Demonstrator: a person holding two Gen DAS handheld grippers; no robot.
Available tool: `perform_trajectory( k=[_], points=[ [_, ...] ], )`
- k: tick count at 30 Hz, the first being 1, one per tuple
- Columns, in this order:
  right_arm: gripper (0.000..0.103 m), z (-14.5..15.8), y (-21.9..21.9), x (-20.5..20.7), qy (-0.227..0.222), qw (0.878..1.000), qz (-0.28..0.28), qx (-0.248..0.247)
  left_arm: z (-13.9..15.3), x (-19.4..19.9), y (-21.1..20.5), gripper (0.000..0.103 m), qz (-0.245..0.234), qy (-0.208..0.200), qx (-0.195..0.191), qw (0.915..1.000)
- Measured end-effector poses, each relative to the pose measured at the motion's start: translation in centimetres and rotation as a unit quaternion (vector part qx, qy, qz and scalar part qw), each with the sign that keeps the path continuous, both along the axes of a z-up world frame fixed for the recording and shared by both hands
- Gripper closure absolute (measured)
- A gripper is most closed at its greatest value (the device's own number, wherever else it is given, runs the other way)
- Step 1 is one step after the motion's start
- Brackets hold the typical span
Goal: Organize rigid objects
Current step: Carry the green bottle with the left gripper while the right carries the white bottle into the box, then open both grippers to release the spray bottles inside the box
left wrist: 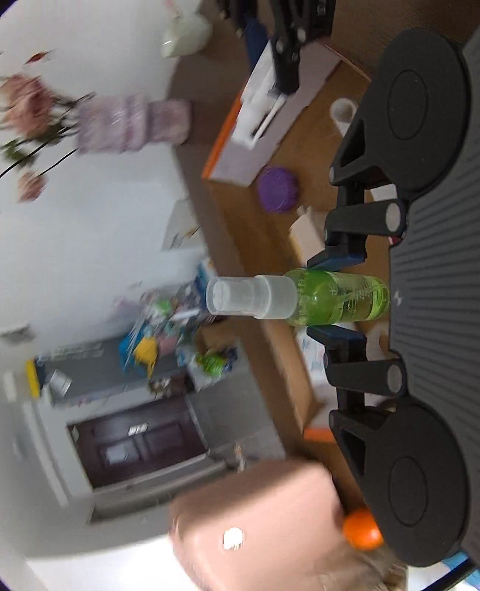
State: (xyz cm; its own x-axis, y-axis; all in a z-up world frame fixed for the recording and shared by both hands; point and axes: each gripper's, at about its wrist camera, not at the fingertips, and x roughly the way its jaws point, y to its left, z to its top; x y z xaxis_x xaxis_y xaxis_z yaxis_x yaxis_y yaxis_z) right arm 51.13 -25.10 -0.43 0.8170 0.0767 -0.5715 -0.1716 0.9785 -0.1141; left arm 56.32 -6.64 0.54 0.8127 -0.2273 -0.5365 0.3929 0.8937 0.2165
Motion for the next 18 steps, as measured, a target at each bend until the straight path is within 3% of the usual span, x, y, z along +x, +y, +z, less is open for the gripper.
perform_trajectory(
  k=[3, 5, 6, 12, 14, 18],
  points=[
    [0.076, -1.3, 0.8, 1.1, 0.006, 1.0, -0.001, -0.018, -1.6, 1.6, -0.8, 0.069, -0.013, 0.026, -0.01, 0.9995],
    [0.075, -1.6, 0.9, 1.2, -0.002, 1.0, 0.006, -0.007, -2.1, 1.6, -0.9, 0.046, -0.034, 0.037, -0.032, 0.9982],
    [0.073, -1.6, 0.9, 1.2, -0.002, 1.0, 0.006, -0.003, -2.2, 1.4, -0.9, 0.044, -0.045, 0.033, -0.041, 0.9976],
    [0.065, -0.4, -0.3, 0.6, -0.021, 0.999, -0.007, 0.032, -2.4, 0.7, 0.2, 0.045, -0.051, 0.028, -0.058, 0.9966],
    [0.064, 0.5, -0.8, 0.2, -0.024, 0.999, -0.009, 0.039, -1.8, 0.6, 0.8, 0.038, -0.025, 0.025, -0.066, 0.9972],
    [0.057, 2.0, -1.0, -2.2, -0.038, 0.998, -0.004, 0.04, 0.1, -0.4, 2.6, 0.036, 0.017, 0.026, -0.088, 0.9956]
  ],
)
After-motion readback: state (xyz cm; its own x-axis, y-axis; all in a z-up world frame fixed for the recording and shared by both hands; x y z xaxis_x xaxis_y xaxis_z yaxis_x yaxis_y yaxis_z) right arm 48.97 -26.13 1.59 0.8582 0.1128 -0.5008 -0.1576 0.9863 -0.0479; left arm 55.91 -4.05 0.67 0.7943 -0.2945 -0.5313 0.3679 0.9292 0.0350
